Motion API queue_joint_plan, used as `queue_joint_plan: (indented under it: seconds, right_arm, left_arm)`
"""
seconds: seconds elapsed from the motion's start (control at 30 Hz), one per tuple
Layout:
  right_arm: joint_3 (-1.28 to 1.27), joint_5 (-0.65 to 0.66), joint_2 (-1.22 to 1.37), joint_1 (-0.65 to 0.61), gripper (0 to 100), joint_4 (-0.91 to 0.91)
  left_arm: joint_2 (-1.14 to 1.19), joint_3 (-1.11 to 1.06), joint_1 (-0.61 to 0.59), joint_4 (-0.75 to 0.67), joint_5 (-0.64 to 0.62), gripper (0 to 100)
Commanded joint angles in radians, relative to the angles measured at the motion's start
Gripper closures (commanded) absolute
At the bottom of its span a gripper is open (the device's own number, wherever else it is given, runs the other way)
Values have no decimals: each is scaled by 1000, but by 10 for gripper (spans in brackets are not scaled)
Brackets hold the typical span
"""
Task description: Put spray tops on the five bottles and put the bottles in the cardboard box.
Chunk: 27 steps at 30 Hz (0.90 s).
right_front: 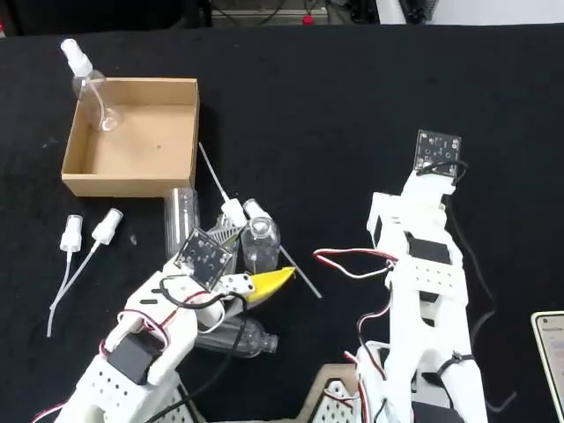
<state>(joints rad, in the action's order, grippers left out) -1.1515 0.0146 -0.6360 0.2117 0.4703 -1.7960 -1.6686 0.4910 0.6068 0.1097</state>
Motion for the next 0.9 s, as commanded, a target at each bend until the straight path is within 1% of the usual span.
queue_joint_plan:
  seconds: [0.0, 0.1, 0.17, 0.3, 0.4, 0.63, 0.87]
  right_arm:
    - [7, -3, 8, 8, 868, -21]
    - [7, -3, 8, 8, 868, -21]
    - [7, -3, 8, 9, 868, -21]
    - [5, -3, 8, 11, 868, -21]
    - [5, -3, 8, 11, 868, -21]
    - [5, -3, 8, 9, 868, -21]
    - [5, -3, 8, 9, 868, -21]
  left_arm:
    - [106, 77, 13, -3, -3, 651]
    - [213, 130, 13, -61, -5, 652]
    - [279, 133, 12, -146, -5, 653]
    - [388, 65, 12, -324, -5, 654]
    - [439, 30, 8, -402, -5, 654]
    - [456, 56, -107, -419, -5, 654]
    - [456, 54, -108, -419, -5, 654]
